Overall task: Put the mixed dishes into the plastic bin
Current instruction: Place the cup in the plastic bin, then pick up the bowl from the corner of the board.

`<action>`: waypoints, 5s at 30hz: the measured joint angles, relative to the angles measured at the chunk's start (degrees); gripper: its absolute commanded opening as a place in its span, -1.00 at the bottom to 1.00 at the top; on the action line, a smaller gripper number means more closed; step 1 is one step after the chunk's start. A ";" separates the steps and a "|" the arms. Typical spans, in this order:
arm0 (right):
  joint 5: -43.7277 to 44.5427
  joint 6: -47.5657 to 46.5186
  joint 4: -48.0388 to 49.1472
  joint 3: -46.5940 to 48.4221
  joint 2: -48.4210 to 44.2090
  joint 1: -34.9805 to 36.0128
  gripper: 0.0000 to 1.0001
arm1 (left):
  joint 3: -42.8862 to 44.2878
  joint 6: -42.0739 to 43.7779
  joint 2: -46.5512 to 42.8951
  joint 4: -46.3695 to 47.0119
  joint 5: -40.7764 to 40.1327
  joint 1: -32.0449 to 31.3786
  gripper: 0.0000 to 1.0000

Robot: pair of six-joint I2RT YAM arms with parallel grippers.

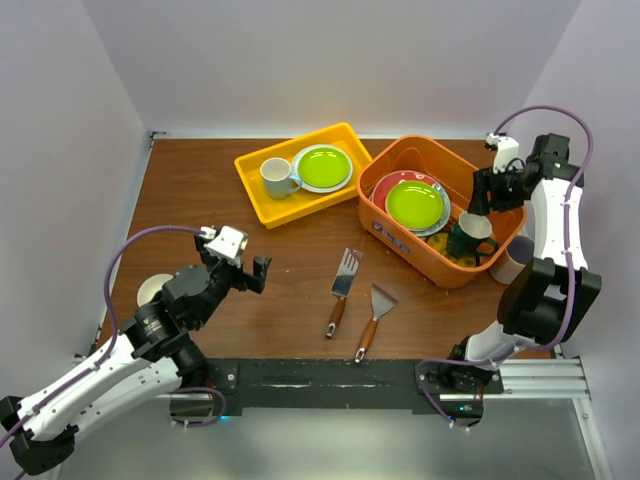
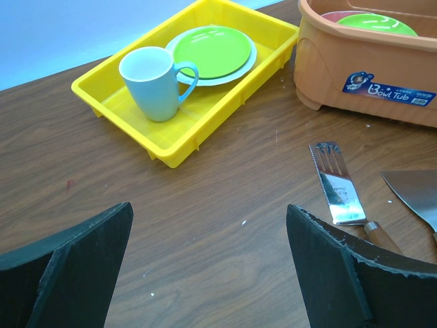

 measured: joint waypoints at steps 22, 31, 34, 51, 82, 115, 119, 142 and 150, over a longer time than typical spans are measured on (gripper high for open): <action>-18.36 1.62 0.52 -3.93 -14.36 17.05 0.46 | 0.00 0.00 1.64 0.09 0.02 0.74 1.00; -20.63 0.17 1.62 -5.29 -12.70 34.36 0.47 | 0.00 -0.02 3.30 0.31 -0.92 1.88 1.00; -21.00 -1.01 1.84 -6.25 -12.61 38.62 0.50 | 0.00 -0.24 3.98 0.31 -1.31 2.62 1.00; -22.75 -7.54 5.88 -20.50 -19.89 45.07 0.58 | 2.62 -26.16 4.79 -12.94 -8.48 2.97 1.00; -21.88 -8.11 7.69 -22.86 -22.82 45.07 0.59 | 10.62 -56.54 50.36 -31.43 -22.38 35.82 0.19; -21.79 -8.11 7.72 -22.86 -25.27 45.07 0.61 | 6.56 -31.15 25.46 -13.22 6.49 38.82 -1.00; -21.77 -8.11 7.72 -22.86 -25.27 45.07 0.61 | 6.56 -22.97 24.63 -11.06 18.27 37.66 -1.00; -21.46 -8.11 7.78 -22.97 -23.74 44.68 0.62 | 5.03 0.50 18.51 -2.25 25.40 9.14 -1.00; -19.96 -7.89 7.80 -22.97 -23.63 44.63 0.63 | 2.91 4.83 19.21 -1.38 22.27 0.02 -1.00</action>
